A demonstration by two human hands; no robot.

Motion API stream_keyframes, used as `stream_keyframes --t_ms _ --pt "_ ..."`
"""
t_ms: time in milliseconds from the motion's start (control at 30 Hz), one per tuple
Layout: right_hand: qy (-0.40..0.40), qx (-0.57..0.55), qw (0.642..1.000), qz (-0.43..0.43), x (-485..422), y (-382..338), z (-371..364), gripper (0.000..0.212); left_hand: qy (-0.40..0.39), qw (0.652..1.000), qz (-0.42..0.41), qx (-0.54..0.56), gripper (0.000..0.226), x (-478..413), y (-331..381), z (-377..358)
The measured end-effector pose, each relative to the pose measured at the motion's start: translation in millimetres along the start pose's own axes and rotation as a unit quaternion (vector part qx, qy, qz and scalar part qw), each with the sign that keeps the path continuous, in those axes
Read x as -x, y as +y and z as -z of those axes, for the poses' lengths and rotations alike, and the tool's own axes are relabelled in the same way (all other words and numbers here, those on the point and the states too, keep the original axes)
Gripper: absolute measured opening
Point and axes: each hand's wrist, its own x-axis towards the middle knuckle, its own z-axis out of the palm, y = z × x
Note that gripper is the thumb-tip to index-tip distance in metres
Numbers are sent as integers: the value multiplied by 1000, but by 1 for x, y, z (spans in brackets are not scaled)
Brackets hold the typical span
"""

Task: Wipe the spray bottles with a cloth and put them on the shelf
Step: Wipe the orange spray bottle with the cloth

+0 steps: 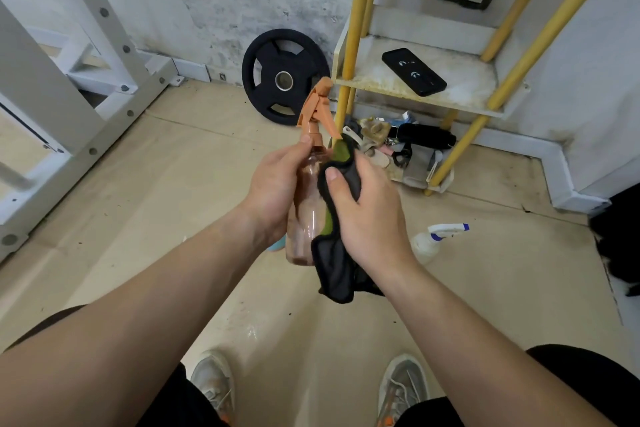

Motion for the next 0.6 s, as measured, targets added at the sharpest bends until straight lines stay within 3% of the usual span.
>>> stream_keyframes --t_ms 167,267,433,533,600 --pt "-18 56 996 64 14 -9 0 31 13 999 -24 -16 45 -2 11 3" --pt "-64 88 989 105 23 -12 -5 41 32 999 -25 12 47 -6 16 8" --pt "-35 158 983 82 20 -19 -6 54 2 999 -12 31 47 -2 12 7" --pt "-41 109 992 39 2 -15 -2 39 -20 999 -25 0 33 1 8 3" --pt "-49 63 997 5 -5 -11 -2 27 -25 999 -38 -19 36 1 6 3"
